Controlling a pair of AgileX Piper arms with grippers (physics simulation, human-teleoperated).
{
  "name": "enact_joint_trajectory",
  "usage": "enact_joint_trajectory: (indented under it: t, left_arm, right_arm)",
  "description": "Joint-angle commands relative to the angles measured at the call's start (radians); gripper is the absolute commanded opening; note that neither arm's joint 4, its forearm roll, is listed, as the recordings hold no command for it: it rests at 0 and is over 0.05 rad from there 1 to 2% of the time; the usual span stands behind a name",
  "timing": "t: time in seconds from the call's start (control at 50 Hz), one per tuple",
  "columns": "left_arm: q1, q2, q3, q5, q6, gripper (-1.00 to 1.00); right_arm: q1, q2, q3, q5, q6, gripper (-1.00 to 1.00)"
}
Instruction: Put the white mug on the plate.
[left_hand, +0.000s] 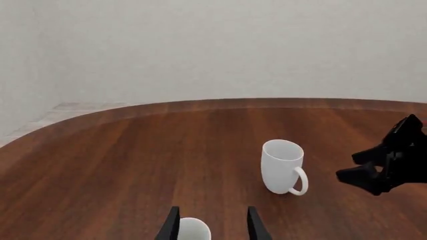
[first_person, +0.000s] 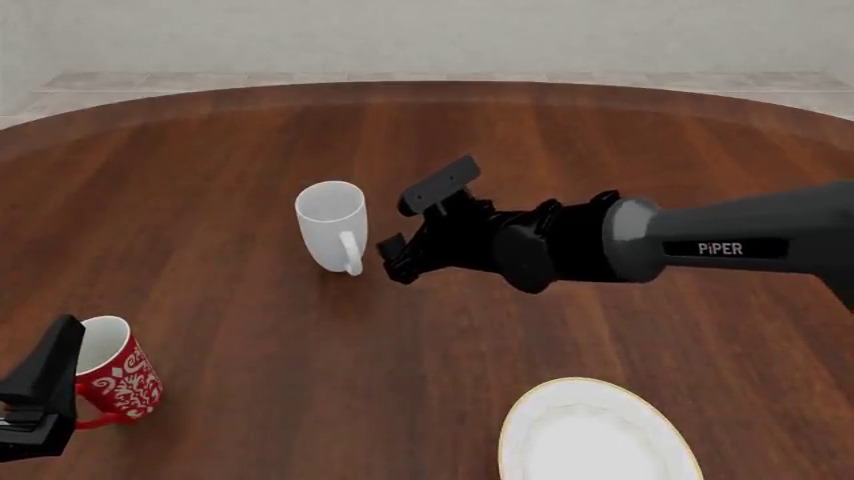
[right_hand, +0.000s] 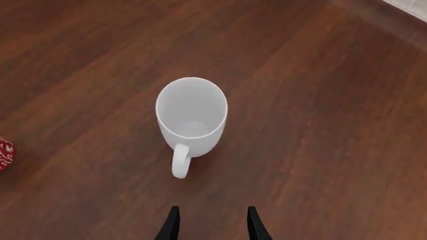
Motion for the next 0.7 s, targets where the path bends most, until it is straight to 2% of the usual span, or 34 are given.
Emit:
enact_joint_trajectory:
  t: [0.02,0.5,0.7]
  left_arm:
    - [0.0,-0.005,0.002,0.002,0.0,1.0]
    - [0.0,-0.003,0.002,0.001,0.0,1.0]
    - [0.0,-0.003,0.002,0.001,0.0,1.0]
  right_arm:
    - [0.003,0.051,-0.036,-0.012,0.011,1.0]
    - [0.021,0.136,-0.106,-0.015,0.03,1.0]
    - [0.038,0.16,-0.127,-0.022,0.061,1.0]
